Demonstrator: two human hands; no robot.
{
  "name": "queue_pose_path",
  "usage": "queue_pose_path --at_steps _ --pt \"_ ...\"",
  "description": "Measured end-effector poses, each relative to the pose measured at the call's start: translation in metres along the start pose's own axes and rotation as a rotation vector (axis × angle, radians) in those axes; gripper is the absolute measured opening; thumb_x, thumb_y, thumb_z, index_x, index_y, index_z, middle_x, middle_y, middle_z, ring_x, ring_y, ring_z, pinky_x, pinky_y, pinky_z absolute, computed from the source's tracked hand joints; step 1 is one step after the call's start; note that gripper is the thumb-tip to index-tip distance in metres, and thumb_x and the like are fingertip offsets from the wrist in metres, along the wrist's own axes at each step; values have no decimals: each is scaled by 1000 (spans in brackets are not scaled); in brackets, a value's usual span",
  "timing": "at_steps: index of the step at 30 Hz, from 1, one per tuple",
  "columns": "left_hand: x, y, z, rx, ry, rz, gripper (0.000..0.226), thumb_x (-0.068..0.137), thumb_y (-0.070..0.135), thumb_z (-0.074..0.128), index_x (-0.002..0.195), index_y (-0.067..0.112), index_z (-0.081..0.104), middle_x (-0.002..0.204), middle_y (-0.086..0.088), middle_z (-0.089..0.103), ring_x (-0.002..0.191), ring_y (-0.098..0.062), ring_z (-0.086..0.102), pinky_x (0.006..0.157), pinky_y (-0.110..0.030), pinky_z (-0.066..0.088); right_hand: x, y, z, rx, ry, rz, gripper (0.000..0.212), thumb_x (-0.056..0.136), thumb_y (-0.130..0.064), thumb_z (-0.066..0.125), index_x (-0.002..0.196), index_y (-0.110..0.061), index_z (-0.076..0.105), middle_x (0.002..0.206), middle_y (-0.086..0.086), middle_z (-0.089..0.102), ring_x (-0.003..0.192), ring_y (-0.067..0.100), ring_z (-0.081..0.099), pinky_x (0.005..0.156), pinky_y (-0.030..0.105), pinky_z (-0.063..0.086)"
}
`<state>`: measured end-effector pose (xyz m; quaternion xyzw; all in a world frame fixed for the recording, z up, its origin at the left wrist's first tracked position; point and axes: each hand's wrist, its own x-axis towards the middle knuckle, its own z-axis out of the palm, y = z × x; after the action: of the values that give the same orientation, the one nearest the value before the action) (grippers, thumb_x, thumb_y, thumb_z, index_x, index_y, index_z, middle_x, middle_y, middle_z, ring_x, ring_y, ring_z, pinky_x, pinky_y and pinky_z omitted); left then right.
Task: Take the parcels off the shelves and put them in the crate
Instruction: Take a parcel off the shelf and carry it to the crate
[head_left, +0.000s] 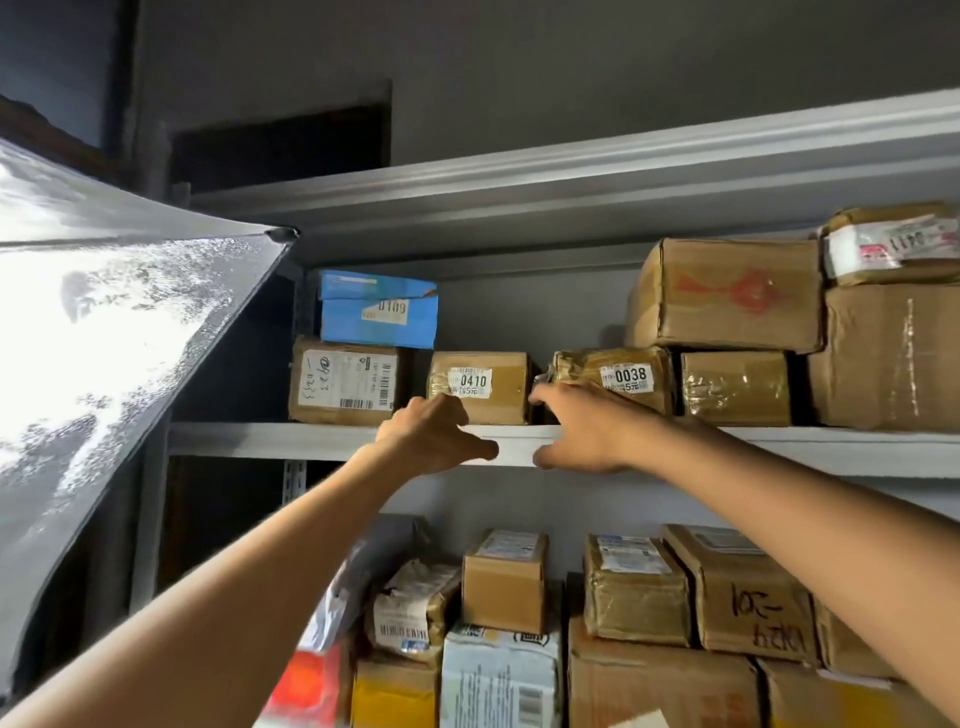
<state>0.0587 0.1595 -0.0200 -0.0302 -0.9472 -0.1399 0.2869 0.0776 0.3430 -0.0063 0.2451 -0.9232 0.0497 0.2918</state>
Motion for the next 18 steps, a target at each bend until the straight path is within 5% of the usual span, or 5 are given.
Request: queue_pose_path --at_steps 7,14,18 --pt "31 -19 8 -52 75 -2 68 68 62 71 124 27 57 127 -3 57 111 -24 55 80 -32 42 34 12 10 11 30 50 49 78 -27 69 120 -9 51 116 8 56 103 23 54 84 35 47" --pt "48 -27 16 -102 111 11 69 74 49 74 130 16 50 122 -8 58 99 -23 50 77 -30 39 61 7 34 79 112 71 65 81 -22 68 136 -6 36 132 13 46 123 28 45 87 27 35" --pt "70 -31 22 -162 137 35 86 77 39 75 140 4 29 132 -15 43 122 -29 42 92 -31 37 80 3 38 90 147 146 80 85 -23 64 147 -3 18 140 18 40 128 33 41 92 30 36"
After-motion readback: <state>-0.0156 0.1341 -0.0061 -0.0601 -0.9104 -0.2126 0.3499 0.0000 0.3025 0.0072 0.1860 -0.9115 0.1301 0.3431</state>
